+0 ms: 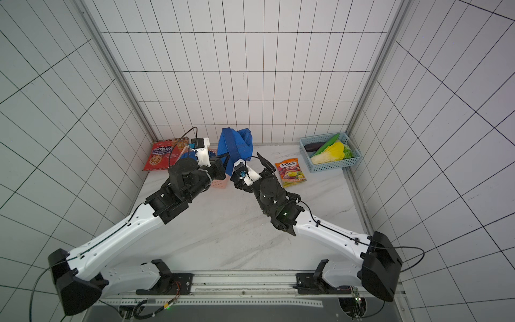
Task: Turn the baseball cap inside out
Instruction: Turn over the baseball cap.
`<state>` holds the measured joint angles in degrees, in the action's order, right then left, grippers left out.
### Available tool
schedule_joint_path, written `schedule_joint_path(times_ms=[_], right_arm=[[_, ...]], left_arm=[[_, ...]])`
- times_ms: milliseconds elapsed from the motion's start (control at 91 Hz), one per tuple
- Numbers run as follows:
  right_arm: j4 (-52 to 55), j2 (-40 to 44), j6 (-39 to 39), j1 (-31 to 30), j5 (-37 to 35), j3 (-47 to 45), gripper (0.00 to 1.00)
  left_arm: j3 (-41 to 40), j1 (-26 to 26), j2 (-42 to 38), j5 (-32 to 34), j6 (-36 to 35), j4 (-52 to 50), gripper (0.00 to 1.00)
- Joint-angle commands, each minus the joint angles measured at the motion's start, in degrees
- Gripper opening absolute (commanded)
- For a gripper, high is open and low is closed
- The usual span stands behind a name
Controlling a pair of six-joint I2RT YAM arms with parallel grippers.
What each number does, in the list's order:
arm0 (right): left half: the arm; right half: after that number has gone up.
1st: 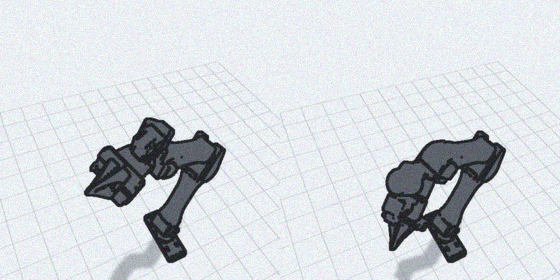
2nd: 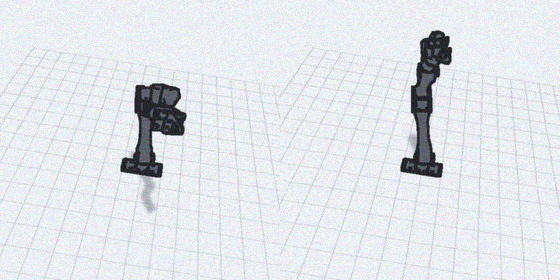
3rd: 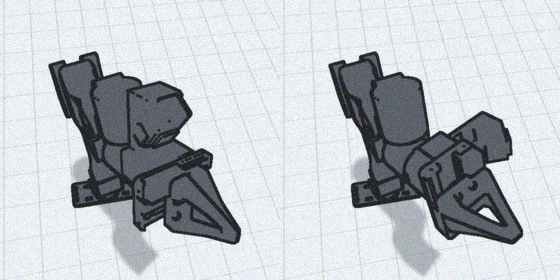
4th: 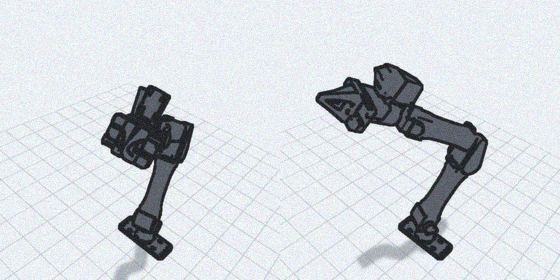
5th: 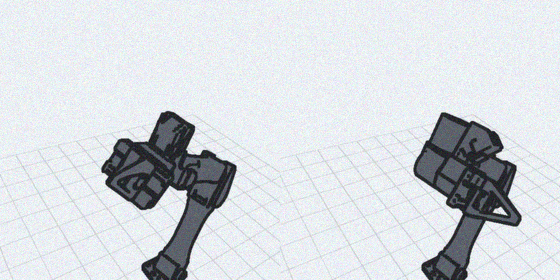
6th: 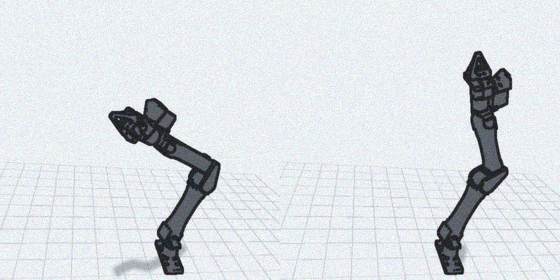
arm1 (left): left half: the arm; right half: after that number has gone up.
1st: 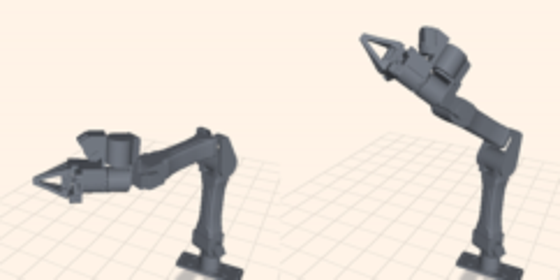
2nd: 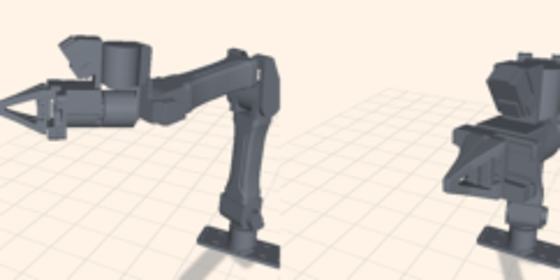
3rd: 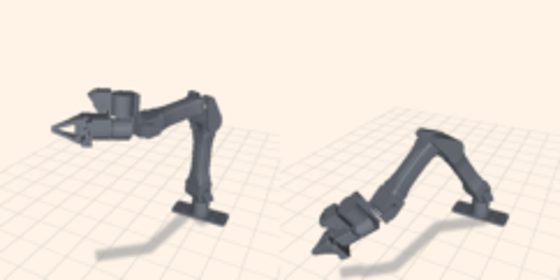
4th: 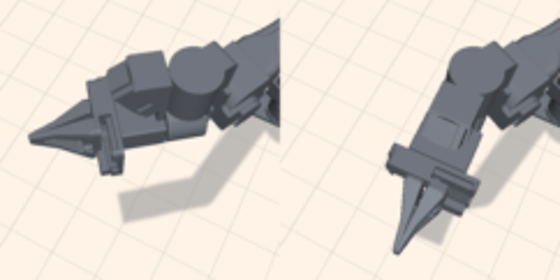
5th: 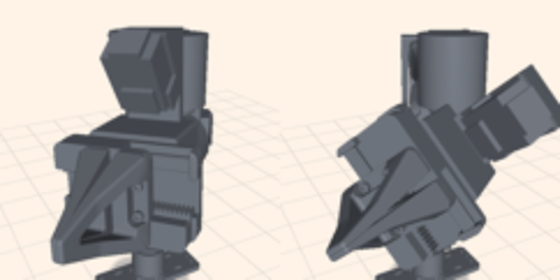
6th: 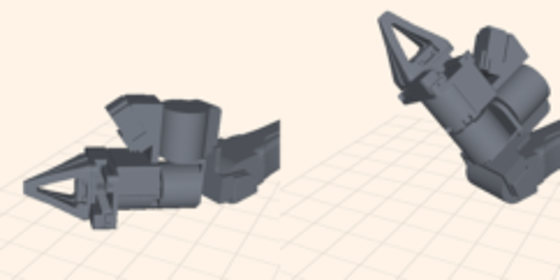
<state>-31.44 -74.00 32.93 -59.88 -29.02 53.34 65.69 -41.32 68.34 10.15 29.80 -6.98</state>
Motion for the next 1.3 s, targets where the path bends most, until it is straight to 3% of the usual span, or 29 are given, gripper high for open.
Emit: schedule_joint_path(times_ms=[0, 209, 418, 517, 682, 934, 1121, 1286], right_arm=[[-8.24, -1.57, 4.44, -0.24, -3.36, 1.06, 0.99], [-13.41, -6.14, 10.43, -0.07, -6.99, 3.05, 0.99], [-14.14, -6.49, 13.85, 0.01, -3.55, 3.56, 0.99], [-11.73, -4.15, 12.68, -0.02, -0.29, 1.81, 0.99], [-11.01, -0.88, 10.45, 0.00, -0.69, -3.17, 0.99], [-12.53, -0.87, 12.04, 0.32, -0.43, -3.70, 0.99], [-20.60, -3.37, 12.48, 2.82, -6.95, -1.61, 0.99], [-20.15, -0.64, 9.35, 5.40, -4.30, -1.28, 0.99]], left_arm=[[2.23, -0.39, -1.40, -3.54, 4.36, 0.20, 0.00], [2.42, -0.47, -2.20, -5.88, 8.18, 0.16, 0.00], [2.76, -0.55, -2.41, -5.75, 8.50, 0.19, 0.00], [3.27, -0.53, -2.38, -4.37, 7.10, 0.27, 0.00], [4.79, -0.56, -2.20, -2.82, 3.99, 0.25, 0.00], [6.05, -0.52, -1.71, -6.67, 5.78, 0.29, 0.00], [5.71, -0.53, -2.01, -9.58, 7.88, -0.90, 0.00], [5.59, -0.54, -1.48, -10.19, 7.08, -4.10, 0.00]])
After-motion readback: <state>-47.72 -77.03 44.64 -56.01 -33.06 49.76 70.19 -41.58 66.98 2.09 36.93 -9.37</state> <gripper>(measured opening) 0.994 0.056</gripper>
